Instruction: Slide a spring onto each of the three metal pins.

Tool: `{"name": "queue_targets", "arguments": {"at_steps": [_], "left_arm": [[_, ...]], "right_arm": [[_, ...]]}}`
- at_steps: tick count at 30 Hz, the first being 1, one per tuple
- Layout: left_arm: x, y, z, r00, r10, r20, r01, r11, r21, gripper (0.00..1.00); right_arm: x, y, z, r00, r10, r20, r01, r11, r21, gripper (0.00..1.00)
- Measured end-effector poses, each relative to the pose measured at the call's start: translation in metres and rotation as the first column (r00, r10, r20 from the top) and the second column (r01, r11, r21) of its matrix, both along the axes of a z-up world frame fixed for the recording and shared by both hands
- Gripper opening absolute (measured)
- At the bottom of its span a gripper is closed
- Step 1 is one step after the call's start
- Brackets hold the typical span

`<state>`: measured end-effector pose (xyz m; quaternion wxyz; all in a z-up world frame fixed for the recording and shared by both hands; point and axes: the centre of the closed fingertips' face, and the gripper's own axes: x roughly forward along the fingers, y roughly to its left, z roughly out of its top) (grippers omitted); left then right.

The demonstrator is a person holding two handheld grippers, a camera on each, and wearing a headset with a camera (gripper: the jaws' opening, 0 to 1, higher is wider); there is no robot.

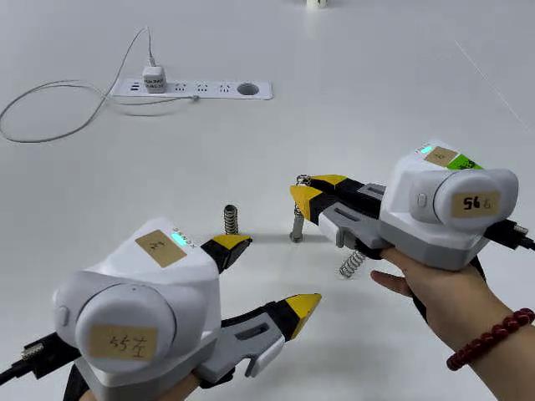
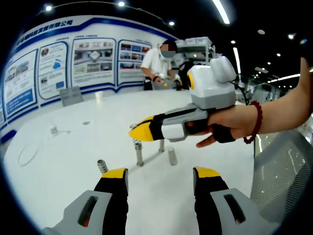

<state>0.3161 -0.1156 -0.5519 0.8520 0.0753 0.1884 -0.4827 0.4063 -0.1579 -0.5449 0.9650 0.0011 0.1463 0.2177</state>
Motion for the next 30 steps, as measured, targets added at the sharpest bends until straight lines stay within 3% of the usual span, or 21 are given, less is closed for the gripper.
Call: {"name": "queue_targets", "arguments": {"at_steps": [30], "left_arm": [[-0.004, 0.002, -0.005, 1.0, 0.002, -0.013, -0.002, 1.0, 0.013, 0.51]], "right_arm": [[-0.004, 0.003, -0.033, 0.997, 0.009, -0.077, -0.017, 0.995, -0.102, 0.12]]}}
